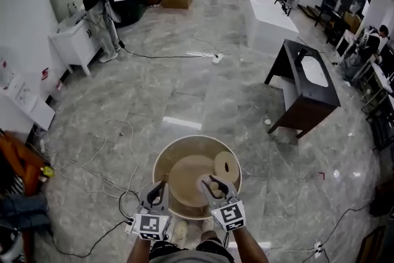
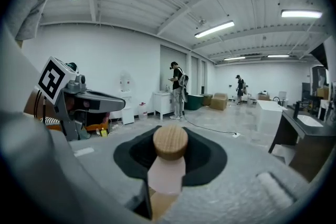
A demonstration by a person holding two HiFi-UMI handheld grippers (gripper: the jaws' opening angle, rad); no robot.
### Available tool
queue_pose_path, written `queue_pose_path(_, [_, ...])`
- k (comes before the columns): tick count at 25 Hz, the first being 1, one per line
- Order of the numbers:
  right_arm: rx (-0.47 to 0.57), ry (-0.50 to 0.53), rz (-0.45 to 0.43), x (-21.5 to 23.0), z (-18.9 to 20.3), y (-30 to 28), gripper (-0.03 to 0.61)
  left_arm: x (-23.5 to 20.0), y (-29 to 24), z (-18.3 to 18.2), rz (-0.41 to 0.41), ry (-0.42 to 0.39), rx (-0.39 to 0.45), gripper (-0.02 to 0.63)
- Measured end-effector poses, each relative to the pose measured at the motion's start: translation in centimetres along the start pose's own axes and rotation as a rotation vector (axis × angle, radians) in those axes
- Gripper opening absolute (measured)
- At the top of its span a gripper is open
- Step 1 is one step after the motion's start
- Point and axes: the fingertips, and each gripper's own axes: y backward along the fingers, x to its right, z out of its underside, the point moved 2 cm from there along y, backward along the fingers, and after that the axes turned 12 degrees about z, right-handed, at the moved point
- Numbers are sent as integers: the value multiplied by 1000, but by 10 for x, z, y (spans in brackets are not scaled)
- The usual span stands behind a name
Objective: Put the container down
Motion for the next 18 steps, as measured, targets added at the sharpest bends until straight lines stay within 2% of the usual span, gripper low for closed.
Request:
queue_pose_path(6, [-26, 45, -122, 12, 17, -52, 110, -16, -27, 17, -100, 32, -45, 29])
queue_pose_path(18, [-78, 99, -265, -1, 61, -134, 110, -70, -54, 72, -248, 102, -90, 29])
